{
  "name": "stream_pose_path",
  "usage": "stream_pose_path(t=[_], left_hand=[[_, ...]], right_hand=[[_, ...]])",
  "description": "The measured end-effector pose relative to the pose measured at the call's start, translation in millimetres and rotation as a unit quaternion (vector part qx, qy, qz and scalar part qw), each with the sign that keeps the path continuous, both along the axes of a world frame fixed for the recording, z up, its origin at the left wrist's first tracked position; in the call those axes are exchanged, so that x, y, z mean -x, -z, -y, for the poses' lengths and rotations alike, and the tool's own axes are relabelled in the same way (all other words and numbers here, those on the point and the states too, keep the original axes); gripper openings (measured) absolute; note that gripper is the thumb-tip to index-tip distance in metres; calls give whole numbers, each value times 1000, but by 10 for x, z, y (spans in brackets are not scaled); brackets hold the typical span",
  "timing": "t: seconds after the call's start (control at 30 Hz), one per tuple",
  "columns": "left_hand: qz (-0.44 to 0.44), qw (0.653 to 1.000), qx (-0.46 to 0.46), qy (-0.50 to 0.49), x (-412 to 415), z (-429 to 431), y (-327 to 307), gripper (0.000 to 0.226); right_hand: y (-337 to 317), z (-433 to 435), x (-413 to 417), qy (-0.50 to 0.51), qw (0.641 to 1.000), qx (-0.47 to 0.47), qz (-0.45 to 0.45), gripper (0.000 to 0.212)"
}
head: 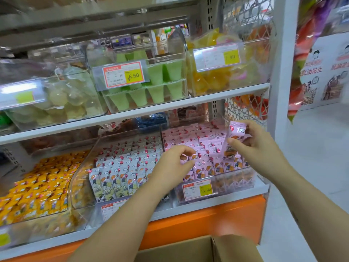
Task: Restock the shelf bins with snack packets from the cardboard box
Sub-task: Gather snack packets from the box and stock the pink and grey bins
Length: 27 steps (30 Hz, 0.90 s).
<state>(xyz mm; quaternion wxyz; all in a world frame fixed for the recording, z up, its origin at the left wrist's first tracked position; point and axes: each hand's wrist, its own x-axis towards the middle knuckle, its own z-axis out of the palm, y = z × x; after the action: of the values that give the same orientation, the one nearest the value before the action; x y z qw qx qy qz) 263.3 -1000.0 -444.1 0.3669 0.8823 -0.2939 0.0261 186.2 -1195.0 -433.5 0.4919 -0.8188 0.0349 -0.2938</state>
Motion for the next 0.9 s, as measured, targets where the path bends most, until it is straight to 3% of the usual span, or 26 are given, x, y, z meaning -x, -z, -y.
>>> stream_pose_path(t=[0.23,0.4,0.57,0.77,0.9], left_hand=[[-6,996,-40,74,22,511,107,22],[65,990,-104,74,-74,824,230,32],[77,973,-206,72,-256,1145,259,45],[75,966,-233,87,-353,1418,308,42],[34,972,-217,79,-408,1464,294,43]], right_hand=[[214,411,9,51,988,129,-67,41],[325,524,-66,39,978,190,-77,40],[362,603,-145,37,970,217,-102,41],[381,649,-118,93,974,199,-53,16],[388,637,-77,83,975,198,-56,17]])
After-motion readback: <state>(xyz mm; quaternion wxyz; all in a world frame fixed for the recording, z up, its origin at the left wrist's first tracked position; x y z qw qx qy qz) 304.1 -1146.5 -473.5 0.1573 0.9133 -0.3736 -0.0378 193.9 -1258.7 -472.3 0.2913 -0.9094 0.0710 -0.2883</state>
